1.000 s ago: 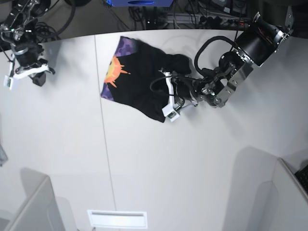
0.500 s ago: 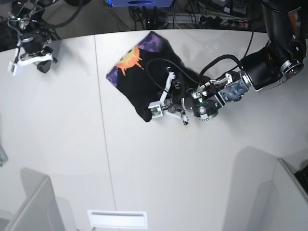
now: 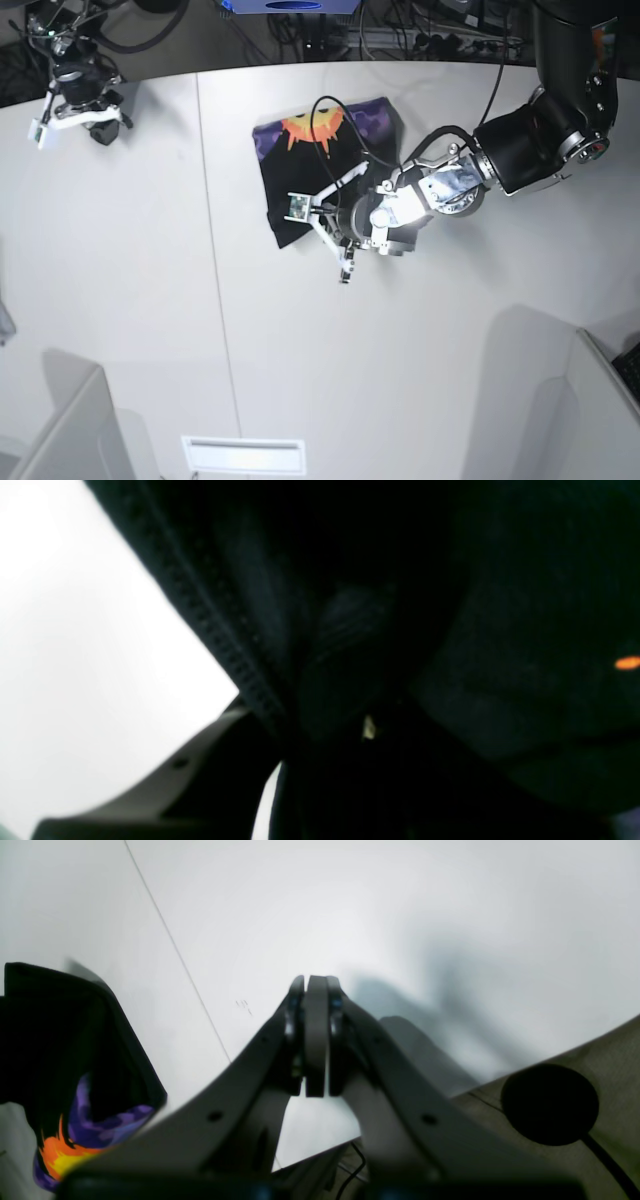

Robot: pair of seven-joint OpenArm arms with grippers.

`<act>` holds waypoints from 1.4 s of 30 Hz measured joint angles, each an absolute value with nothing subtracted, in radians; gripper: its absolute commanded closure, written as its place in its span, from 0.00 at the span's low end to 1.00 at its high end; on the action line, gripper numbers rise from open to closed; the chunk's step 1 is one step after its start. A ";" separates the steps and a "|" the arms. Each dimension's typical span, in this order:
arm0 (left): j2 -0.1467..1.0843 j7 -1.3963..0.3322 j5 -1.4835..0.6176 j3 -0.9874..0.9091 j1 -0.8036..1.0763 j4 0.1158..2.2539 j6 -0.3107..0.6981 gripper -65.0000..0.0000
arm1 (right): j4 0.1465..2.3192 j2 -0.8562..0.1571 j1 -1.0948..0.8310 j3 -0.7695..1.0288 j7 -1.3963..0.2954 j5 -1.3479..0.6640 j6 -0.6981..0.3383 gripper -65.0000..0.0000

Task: Fold the T-shirt properly
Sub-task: 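Rotate and flatten the folded shirt with the left gripper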

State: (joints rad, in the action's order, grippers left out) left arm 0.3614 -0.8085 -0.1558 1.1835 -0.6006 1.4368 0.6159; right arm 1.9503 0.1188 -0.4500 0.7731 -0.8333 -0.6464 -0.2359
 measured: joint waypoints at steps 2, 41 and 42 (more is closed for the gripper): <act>0.334 -0.826 -0.133 1.186 -0.598 1.433 0.615 1.00 | 1.950 0.118 -0.450 0.773 -0.831 -0.646 -0.236 1.00; 0.225 -0.805 -0.120 1.174 -0.640 1.323 0.581 0.16 | 1.950 0.118 -0.453 0.768 -0.837 -0.646 -0.236 1.00; 0.224 -0.813 -0.121 1.177 -0.646 1.327 0.584 0.16 | 1.950 0.118 -0.453 0.768 -0.837 -0.646 -0.236 1.00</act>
State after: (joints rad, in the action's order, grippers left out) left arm 0.2237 -0.8131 -0.1215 1.1767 -0.6460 1.3270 0.5842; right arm 1.9503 0.1184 -0.4526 0.7677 -0.8371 -0.6460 -0.2359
